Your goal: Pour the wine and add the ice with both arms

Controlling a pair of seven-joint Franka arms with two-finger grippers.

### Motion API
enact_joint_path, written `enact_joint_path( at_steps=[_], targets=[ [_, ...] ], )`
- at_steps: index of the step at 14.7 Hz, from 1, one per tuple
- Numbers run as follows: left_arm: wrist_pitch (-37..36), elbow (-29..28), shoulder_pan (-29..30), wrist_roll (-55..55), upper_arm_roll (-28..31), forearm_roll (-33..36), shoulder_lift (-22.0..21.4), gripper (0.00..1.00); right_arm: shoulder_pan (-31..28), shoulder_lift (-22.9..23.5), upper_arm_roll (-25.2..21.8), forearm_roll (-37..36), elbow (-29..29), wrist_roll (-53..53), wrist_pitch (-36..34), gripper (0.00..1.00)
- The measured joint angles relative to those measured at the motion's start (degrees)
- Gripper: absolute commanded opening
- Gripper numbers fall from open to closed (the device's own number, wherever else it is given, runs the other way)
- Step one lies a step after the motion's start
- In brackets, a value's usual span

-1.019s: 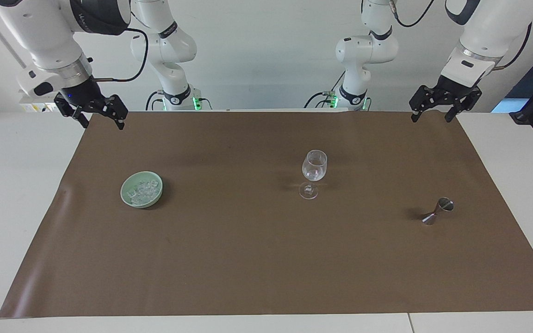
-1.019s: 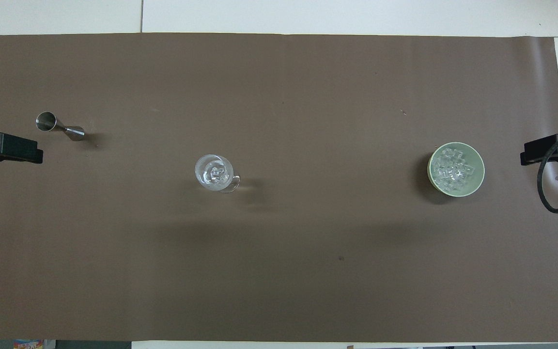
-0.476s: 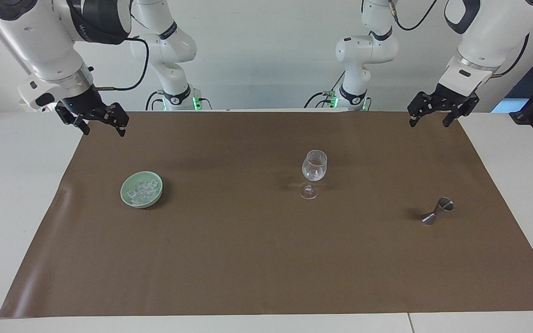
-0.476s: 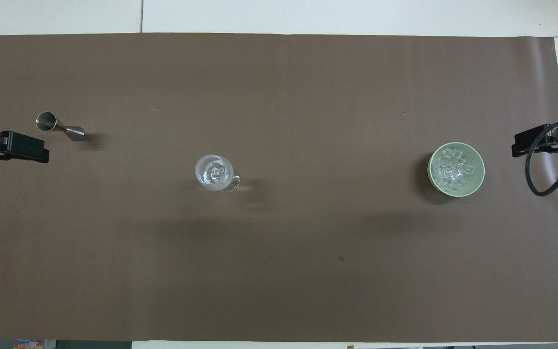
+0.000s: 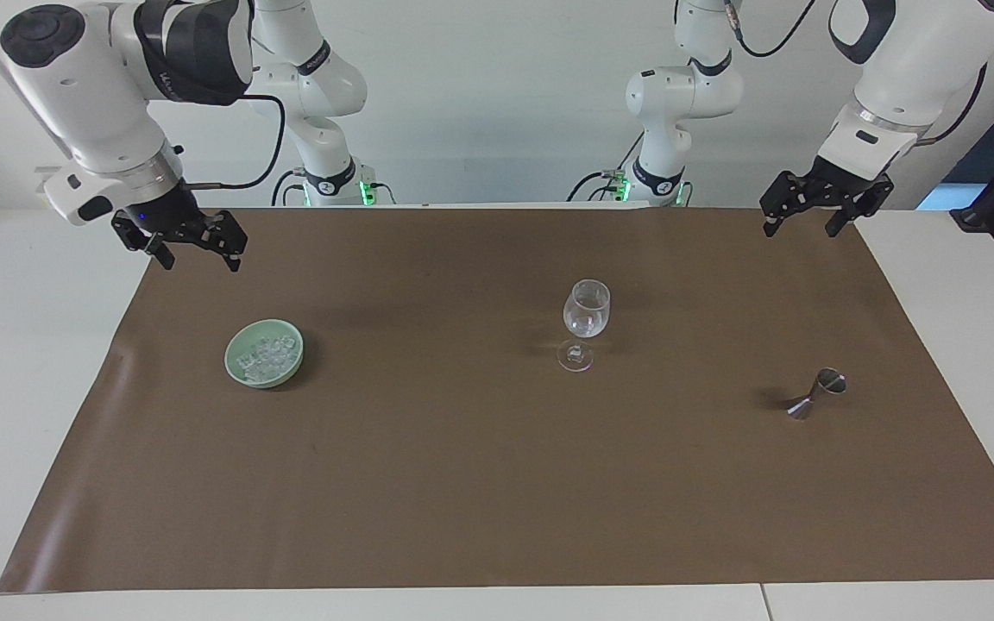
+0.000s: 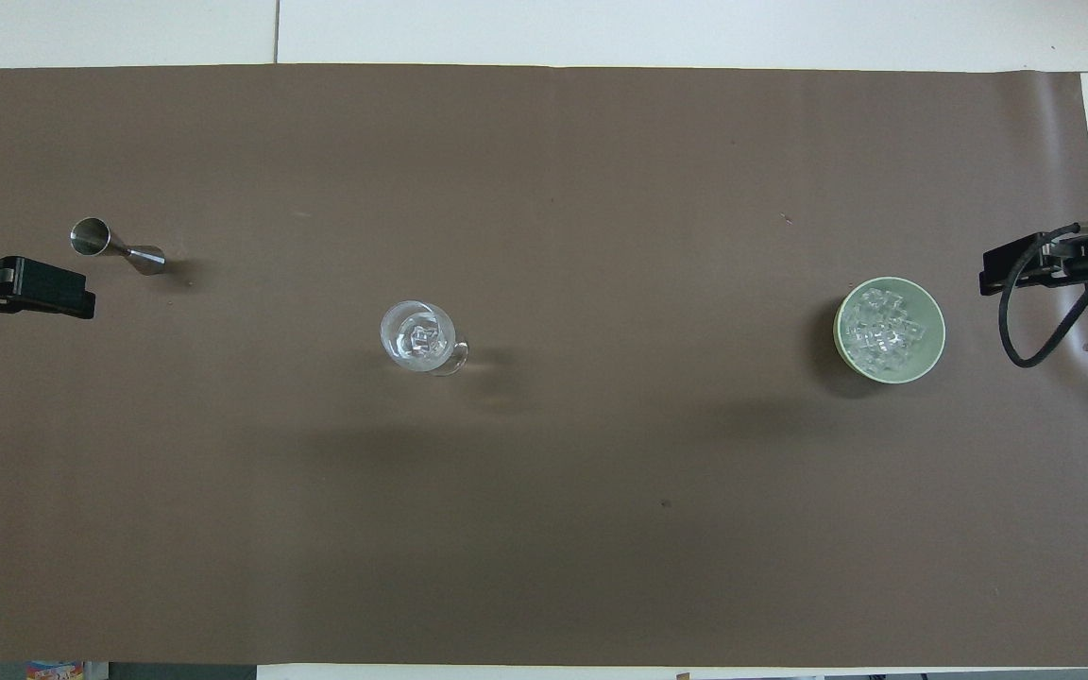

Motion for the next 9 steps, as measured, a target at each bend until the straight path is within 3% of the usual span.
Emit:
enact_joint_path(
  at_steps=[9],
  targets=[
    [-1.11, -0.38, -0.05, 0.19, -0.11, 0.00, -0.03, 1.00, 0.00, -0.31, 0.00, 0.05, 0.02, -0.01, 0.00, 1.00]
  ],
)
